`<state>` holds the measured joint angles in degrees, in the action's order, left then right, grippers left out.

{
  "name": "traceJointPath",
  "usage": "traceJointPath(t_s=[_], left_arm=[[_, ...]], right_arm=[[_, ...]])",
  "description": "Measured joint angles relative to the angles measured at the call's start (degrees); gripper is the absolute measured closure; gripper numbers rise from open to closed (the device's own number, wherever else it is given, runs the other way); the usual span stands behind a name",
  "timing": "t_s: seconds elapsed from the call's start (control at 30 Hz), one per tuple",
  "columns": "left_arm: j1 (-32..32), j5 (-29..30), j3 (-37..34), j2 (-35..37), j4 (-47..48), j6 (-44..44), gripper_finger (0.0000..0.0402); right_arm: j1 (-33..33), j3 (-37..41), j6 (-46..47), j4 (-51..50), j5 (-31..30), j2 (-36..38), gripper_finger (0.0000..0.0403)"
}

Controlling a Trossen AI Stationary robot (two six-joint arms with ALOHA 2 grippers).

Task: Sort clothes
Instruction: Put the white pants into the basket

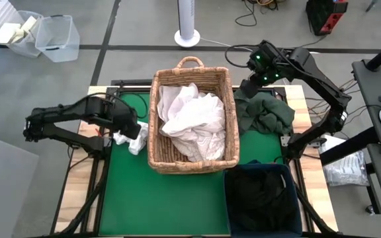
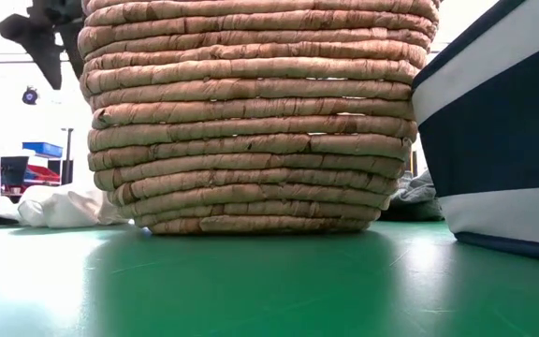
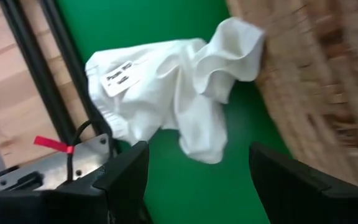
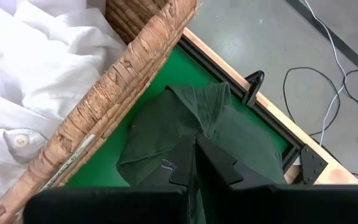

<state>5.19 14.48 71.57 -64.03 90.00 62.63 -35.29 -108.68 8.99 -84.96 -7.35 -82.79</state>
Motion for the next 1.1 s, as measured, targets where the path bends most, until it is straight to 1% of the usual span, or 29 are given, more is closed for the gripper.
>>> traceJointPath(t_s=[0.13,0.27,0.37,0.47,0.6,0.83,0.97,1.1], left_arm=[[0.14,0.05,-3.14,0.02,0.01,0.02,0.0150],[0.26,2.01,-6.81,0.34,0.01,-0.03,0.0150],[0.33,2.12,-9.23,0.71,-0.08,-0.48,0.0150],[0.33,2.08,-11.40,1.64,-1.73,-0.83,0.0150],[0.58,2.12,-14.05,4.08,-6.40,-2.19,0.0150],[3.71,2.10,-19.15,7.91,-9.90,-0.29,0.0150],[6.65,2.10,-21.69,7.94,-14.83,0.05,0.0150],[10.12,2.04,-24.74,6.68,-15.10,-0.53,0.0150]], right_arm=[[0.00,-0.02,0.00,-0.01,0.00,0.52,0.0390],[0.00,-0.02,0.23,-0.01,0.00,0.81,0.0390],[0.00,-0.02,0.39,-0.01,0.00,0.97,0.0390],[0.00,-0.02,0.39,-0.01,0.00,0.99,0.0390],[0.00,-0.04,0.38,-0.01,-0.01,0.99,0.0390],[0.00,-0.05,0.11,-0.01,-0.01,0.99,0.0390],[0.00,-0.07,0.05,0.03,-0.02,0.99,0.0390],[0.00,-0.07,0.02,0.03,-0.02,0.99,0.0390]])
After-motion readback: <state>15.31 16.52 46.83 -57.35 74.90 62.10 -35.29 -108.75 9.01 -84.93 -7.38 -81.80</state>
